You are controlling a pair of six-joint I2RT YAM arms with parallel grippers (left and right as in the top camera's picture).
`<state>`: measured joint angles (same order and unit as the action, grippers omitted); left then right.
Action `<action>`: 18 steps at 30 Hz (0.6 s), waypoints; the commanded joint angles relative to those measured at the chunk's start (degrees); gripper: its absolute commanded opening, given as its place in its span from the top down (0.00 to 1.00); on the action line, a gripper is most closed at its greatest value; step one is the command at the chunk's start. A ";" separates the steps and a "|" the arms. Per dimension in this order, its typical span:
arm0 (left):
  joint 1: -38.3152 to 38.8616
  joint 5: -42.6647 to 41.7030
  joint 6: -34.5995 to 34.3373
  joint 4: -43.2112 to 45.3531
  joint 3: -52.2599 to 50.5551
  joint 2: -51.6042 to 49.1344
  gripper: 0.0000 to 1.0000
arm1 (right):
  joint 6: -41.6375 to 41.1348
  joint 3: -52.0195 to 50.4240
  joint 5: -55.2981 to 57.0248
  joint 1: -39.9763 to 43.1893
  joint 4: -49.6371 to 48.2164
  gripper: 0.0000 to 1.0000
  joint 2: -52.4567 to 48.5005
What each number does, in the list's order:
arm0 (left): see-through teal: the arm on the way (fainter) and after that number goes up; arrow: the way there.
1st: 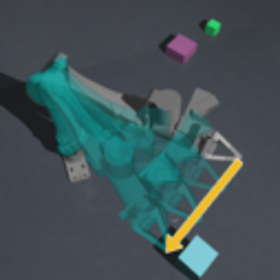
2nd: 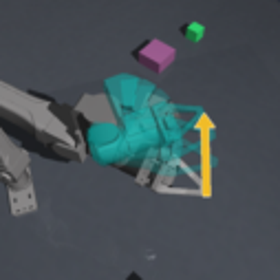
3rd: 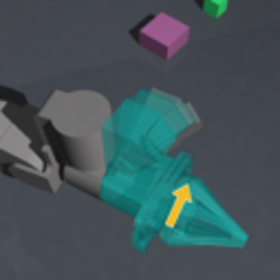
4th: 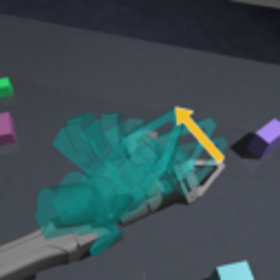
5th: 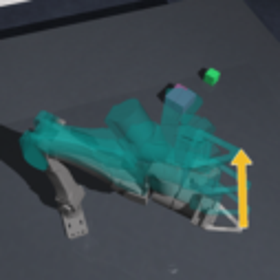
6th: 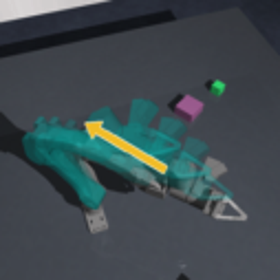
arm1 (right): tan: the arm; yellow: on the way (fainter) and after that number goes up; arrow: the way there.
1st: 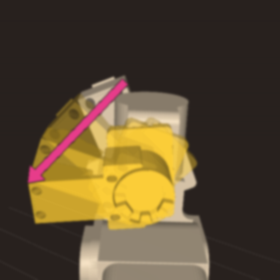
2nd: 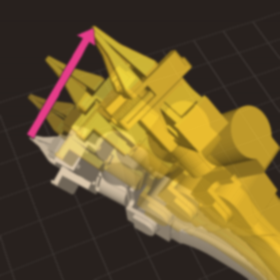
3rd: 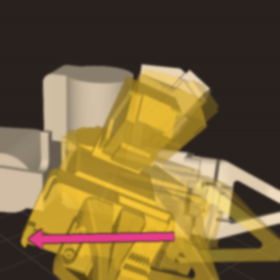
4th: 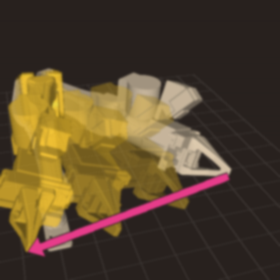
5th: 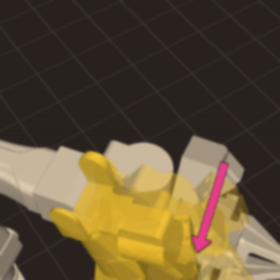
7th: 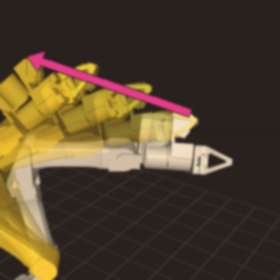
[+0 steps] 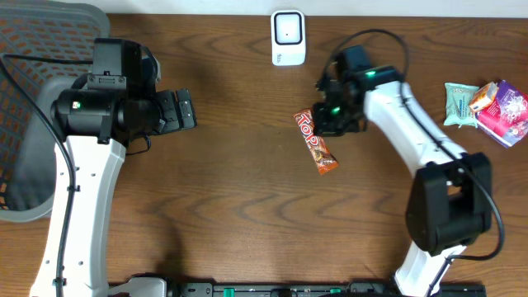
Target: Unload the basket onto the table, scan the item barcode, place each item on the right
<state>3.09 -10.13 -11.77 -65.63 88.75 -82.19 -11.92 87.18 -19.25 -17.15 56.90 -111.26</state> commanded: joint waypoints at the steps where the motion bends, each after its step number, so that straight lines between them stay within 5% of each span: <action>1: -0.20 0.35 0.13 -0.13 0.31 -0.20 0.02 | -8.22 0.02 12.72 -3.89 -0.59 0.99 -2.60; 9: -0.20 0.35 0.13 -0.13 0.31 -0.20 0.02 | -13.25 0.00 23.58 -7.28 -1.64 0.99 -7.89; 18: -0.17 0.35 0.15 -0.13 0.31 -0.20 0.02 | -13.35 -0.20 23.85 -6.73 -1.75 0.99 -10.91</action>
<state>3.09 -10.13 -11.77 -65.63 88.75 -82.19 -23.94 87.15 2.66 -24.18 55.02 -120.90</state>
